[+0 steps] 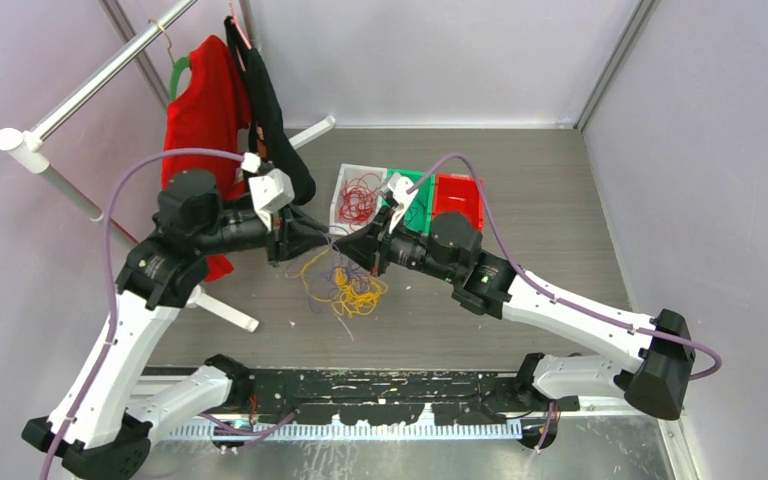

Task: Untangle the cables
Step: Untie the cable.

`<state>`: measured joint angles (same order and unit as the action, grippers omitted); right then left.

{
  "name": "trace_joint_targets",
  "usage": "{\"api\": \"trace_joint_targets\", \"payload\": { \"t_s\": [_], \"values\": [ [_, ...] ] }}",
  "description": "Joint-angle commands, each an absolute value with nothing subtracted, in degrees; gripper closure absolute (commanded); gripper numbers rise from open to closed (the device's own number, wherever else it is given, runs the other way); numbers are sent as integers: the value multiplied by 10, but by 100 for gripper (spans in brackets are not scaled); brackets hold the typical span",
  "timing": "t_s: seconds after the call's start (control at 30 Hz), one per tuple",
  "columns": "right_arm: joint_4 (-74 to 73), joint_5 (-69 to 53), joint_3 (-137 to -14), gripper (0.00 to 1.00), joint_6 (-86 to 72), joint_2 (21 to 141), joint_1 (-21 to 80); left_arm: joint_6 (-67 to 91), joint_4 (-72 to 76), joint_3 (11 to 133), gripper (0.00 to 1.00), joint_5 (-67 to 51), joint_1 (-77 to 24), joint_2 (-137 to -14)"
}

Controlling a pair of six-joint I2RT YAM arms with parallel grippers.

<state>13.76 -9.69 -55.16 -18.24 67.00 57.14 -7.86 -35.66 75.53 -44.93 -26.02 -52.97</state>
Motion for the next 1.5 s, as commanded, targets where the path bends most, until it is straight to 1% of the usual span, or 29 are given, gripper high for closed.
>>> {"api": "trace_joint_targets", "payload": {
  "t_s": [0.0, 0.07, 0.2, 0.27, 0.47, 0.63, 0.7, 0.8, 0.9, 1.3, 1.4, 1.47],
  "values": [
    [179, -97, -554, 99, -196, 662, 570, -46, -354, 719, 78, -482, -261, -519],
    [183, -100, -553, 99, -198, 658, 570, -46, -345, 698, 74, -479, -261, -513],
    [180, -109, -556, 99, -195, 654, 570, -39, -324, 671, 60, -469, -261, -500],
    [170, -120, -559, 99, -193, 655, 570, -47, -317, 668, 57, -457, -261, -496],
    [157, -127, -562, 99, -194, 660, 570, -103, -316, 658, 57, -435, -262, -475],
    [149, -127, -561, 99, -192, 656, 570, -53, -238, 632, 60, -421, -261, -431],
    [145, -127, -562, 99, -191, 654, 570, -47, -233, 644, 62, -424, -261, -430],
    [139, -133, -568, 99, -194, 658, 570, -73, -248, 663, 66, -421, -261, -439],
    [120, -134, -584, 99, -196, 666, 570, -116, -241, 660, 67, -425, -261, -435],
    [87, -191, -616, 99, -197, 687, 570, -258, -252, 673, 65, -428, -261, -458],
    [79, -197, -619, 99, -193, 686, 570, -304, -307, 695, 60, -451, -261, -470],
    [76, -200, -619, 99, -192, 684, 570, -346, -373, 722, 58, -466, -261, -491]
  ]
}}
